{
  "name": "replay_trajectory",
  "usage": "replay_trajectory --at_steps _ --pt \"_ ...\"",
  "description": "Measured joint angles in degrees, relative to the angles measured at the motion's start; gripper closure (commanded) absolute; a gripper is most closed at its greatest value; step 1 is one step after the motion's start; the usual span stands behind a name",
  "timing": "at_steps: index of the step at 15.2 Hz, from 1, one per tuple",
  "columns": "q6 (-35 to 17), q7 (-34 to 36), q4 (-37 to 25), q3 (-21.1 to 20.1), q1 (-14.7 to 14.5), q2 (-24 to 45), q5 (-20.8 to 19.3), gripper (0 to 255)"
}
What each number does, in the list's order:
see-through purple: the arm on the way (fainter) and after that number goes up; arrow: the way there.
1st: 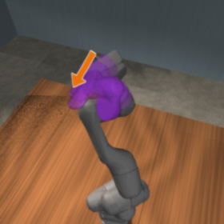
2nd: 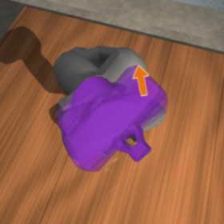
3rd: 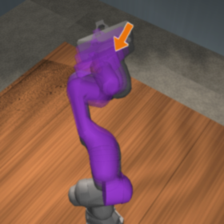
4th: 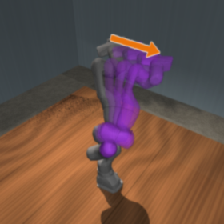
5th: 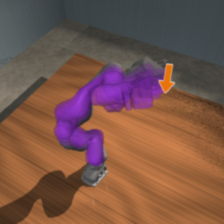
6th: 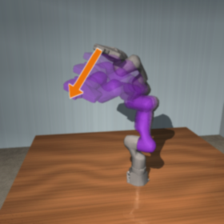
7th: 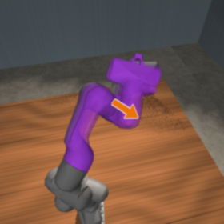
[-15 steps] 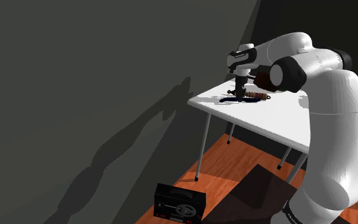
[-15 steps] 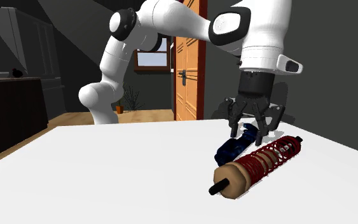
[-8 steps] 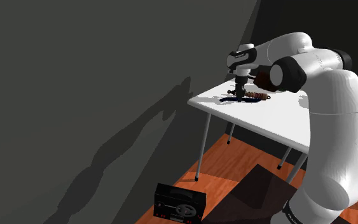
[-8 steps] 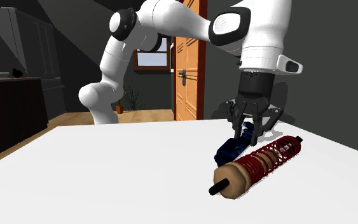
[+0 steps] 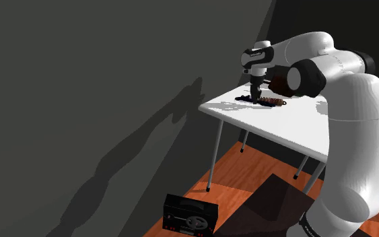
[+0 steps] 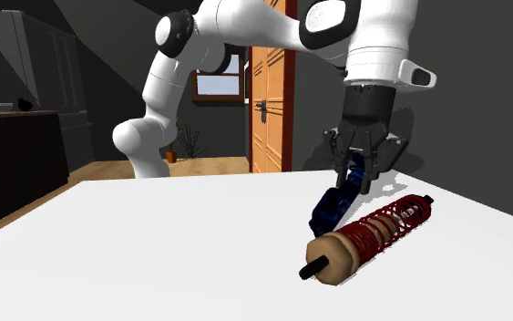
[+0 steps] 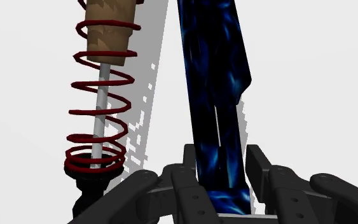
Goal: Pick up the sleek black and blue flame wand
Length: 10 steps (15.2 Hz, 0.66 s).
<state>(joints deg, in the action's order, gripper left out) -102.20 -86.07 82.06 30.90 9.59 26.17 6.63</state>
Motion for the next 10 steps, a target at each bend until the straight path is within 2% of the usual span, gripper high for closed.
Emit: replay_trajectory --at_steps 10 --pt "7.34 -0.26 -7.51 0.25 0.91 0.03 -0.06 255"
